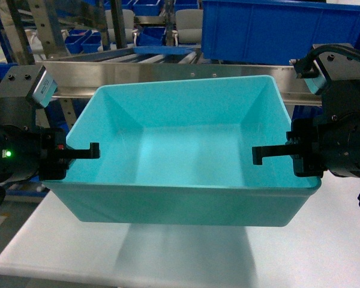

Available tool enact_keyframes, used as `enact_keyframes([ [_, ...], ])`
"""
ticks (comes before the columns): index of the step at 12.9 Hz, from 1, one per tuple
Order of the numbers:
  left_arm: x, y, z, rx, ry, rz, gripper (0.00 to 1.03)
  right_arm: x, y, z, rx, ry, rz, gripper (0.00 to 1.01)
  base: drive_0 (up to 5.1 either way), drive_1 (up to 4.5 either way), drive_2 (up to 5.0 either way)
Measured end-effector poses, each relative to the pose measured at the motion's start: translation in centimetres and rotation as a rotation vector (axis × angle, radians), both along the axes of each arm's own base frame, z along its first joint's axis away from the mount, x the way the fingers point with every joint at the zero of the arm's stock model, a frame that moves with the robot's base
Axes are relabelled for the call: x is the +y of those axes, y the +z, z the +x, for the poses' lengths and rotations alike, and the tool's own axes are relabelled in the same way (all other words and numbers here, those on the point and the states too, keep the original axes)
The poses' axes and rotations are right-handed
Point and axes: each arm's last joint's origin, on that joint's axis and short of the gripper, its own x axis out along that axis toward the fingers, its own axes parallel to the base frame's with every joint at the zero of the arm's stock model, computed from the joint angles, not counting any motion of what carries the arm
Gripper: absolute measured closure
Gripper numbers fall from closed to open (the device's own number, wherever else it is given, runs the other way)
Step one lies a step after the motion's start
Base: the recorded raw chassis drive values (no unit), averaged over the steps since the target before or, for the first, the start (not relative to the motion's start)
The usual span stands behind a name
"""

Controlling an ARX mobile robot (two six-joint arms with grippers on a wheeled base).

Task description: Organize blue bins on left shelf correctly

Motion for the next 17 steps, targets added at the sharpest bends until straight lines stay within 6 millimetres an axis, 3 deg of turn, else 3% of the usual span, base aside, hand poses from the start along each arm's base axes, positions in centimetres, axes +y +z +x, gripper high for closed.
enact_keyframes([
  [17, -0.01, 0.02, 0.01, -0.002, 0.0, -0.001, 1.01, -0.01, 0.01, 0.01, -0.001, -0.001, 0.0, 0.99, -5.0, 2.46, 2.5],
])
